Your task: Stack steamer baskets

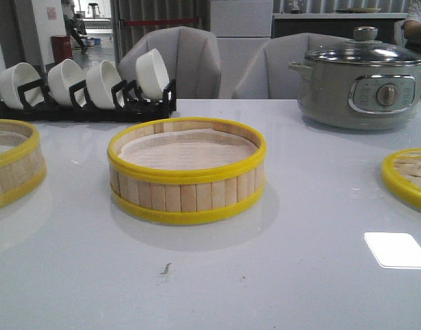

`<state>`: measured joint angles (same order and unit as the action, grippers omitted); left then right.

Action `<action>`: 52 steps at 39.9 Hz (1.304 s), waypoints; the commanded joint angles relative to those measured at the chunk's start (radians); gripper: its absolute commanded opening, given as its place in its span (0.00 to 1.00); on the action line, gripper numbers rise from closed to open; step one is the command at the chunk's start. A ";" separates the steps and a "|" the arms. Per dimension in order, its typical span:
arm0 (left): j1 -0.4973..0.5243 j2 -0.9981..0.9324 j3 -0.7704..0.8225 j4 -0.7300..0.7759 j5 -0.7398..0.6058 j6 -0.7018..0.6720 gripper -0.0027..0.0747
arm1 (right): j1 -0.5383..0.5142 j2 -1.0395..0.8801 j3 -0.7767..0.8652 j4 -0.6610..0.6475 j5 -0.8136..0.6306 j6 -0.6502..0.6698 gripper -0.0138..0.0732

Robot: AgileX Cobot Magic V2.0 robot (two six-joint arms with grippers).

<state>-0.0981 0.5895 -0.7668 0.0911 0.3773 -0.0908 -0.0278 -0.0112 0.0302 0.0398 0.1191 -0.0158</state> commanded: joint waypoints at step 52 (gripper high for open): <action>-0.002 0.405 -0.281 0.040 0.117 0.024 0.15 | -0.005 -0.021 -0.015 -0.010 -0.086 -0.004 0.20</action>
<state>-0.0981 0.9997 -1.0105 0.1315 0.5766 -0.0669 -0.0278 -0.0112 0.0302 0.0398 0.1191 -0.0158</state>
